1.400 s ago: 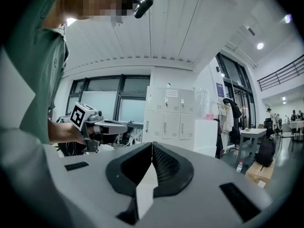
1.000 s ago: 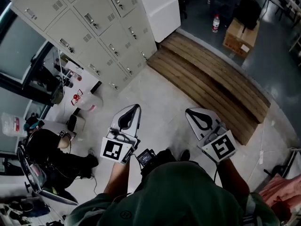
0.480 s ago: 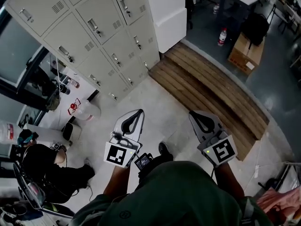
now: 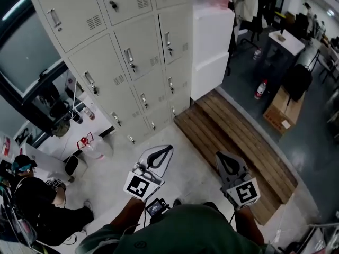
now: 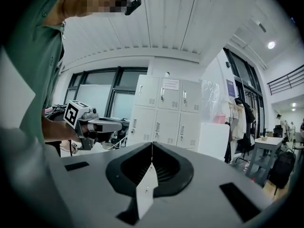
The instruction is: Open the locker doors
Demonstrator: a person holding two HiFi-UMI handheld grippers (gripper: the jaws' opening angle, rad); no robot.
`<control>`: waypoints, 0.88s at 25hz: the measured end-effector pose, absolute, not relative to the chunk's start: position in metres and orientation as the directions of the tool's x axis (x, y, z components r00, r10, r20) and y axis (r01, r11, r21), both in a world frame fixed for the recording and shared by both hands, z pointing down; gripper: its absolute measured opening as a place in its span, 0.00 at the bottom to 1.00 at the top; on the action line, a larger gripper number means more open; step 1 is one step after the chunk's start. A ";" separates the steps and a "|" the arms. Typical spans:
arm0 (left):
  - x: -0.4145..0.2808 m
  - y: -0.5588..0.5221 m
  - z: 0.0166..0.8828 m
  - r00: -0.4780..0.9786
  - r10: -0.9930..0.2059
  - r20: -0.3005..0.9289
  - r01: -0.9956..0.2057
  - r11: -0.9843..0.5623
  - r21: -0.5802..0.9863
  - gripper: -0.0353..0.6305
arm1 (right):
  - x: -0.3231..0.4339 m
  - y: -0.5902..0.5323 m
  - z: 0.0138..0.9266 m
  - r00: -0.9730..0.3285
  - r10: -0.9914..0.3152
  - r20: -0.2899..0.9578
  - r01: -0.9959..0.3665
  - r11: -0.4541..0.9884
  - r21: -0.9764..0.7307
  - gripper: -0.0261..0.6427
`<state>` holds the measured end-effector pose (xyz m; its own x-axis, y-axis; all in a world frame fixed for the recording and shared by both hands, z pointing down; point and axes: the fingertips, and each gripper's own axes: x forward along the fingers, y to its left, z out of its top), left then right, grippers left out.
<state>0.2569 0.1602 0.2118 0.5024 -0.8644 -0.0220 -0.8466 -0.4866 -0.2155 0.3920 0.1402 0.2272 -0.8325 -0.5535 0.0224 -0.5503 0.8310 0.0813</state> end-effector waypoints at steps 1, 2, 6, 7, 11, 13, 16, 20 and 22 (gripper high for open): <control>0.251 0.150 0.212 0.493 -0.870 -0.004 -0.851 -0.481 -0.210 0.06 | 0.389 0.128 0.225 -0.832 -0.554 0.031 -0.551 0.831 0.080 0.05; 0.247 0.139 0.212 0.485 -0.875 0.011 -0.855 -0.476 -0.203 0.06 | 0.387 0.115 0.220 -0.831 -0.556 0.034 -0.552 0.830 0.077 0.05; 0.234 0.107 0.210 0.441 -0.897 0.025 -0.879 -0.438 -0.192 0.06 | 0.374 0.074 0.220 -0.850 -0.525 0.045 -0.521 0.851 0.068 0.05; 0.231 0.098 0.212 0.427 -0.904 0.028 -0.886 -0.424 -0.189 0.06 | 0.371 0.063 0.225 -0.857 -0.513 0.048 -0.510 0.858 0.062 0.05; 0.222 0.062 0.223 0.358 -0.933 0.041 -0.920 -0.359 -0.157 0.06 | 0.356 0.022 0.241 -0.892 -0.449 0.046 -0.448 0.893 0.027 0.05; 0.221 0.041 0.228 0.327 -0.944 0.048 -0.933 -0.331 -0.140 0.06 | 0.354 -0.003 0.244 -0.907 -0.420 0.039 -0.419 0.908 0.026 0.05; 0.224 0.011 0.230 0.289 -0.956 0.053 -0.944 -0.294 -0.148 0.06 | 0.354 -0.037 0.247 -0.923 -0.385 0.031 -0.384 0.923 0.015 0.05; 0.229 -0.022 0.228 0.246 -0.968 0.045 -0.951 -0.250 -0.184 0.06 | 0.351 -0.074 0.255 -0.942 -0.334 0.032 -0.334 0.942 0.014 0.05; 0.228 -0.035 0.230 0.224 -0.974 0.043 -0.957 -0.228 -0.180 0.06 | 0.346 -0.090 0.260 -0.948 -0.316 0.034 -0.315 0.949 0.017 0.05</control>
<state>0.2279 -0.0346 0.2300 0.2240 -0.9737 0.0427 -0.9569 -0.2280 -0.1798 0.3461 -0.0898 0.2600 -0.9483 -0.3155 0.0341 -0.3151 0.9489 0.0169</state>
